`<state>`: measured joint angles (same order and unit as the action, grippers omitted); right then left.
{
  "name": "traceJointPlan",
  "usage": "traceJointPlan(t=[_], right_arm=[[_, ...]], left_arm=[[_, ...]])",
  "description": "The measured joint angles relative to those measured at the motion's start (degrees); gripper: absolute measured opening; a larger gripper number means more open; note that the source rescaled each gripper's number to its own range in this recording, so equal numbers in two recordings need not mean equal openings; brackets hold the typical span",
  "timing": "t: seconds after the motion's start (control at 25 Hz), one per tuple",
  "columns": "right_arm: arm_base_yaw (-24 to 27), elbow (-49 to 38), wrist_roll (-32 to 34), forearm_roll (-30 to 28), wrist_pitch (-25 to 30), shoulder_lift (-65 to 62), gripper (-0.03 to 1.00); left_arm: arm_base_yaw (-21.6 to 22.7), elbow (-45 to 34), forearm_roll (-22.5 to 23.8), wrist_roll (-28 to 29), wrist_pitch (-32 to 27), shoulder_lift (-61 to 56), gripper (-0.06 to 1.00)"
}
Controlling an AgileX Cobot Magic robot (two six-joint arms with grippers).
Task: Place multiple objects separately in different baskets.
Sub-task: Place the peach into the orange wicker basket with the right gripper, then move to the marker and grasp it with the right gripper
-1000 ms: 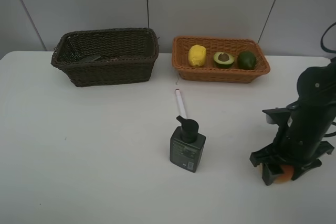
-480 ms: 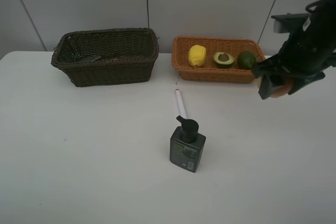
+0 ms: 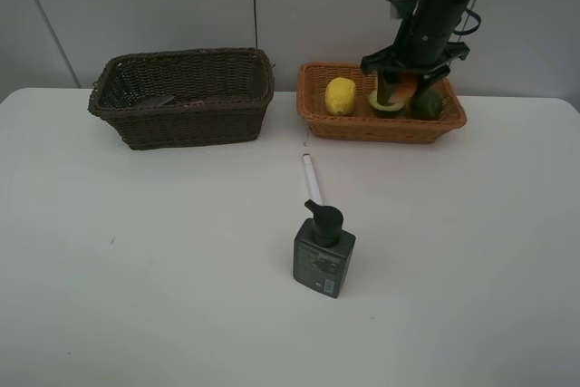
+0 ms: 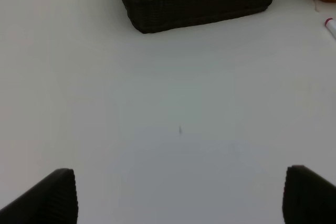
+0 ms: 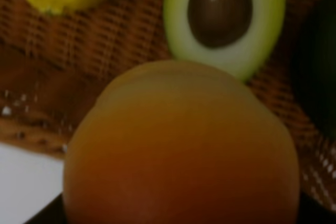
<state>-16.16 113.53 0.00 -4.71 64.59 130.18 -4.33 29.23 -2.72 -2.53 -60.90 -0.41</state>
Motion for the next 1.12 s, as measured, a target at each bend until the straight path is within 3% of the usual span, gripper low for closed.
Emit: traceJointPlan(t=[0.2,0.36,0.44,0.8,1.12], right_arm=[[0.24,13.09,-0.31,0.30,2.44,8.95,0.58],[0.24,13.66,-0.31,0.56,2.51,9.54,0.89],[0.24,13.77,-0.31,0.91,3.35,9.33,0.96],[-1.25,10.47,0.00,9.58,5.11,-1.43,0.99],[-10.11,-8.87,4.74,8.32,5.32,-13.48,1.00]], left_arm=[[0.00,0.00,0.00,0.00,0.00,0.00,1.00],[0.00,0.00,0.00,0.00,0.00,0.00,1.00],[0.00,0.00,0.00,0.00,0.00,0.00,1.00],[0.00,0.00,0.00,0.00,0.00,0.00,1.00],[0.00,0.00,0.00,-0.05,0.00,0.00,1.00]])
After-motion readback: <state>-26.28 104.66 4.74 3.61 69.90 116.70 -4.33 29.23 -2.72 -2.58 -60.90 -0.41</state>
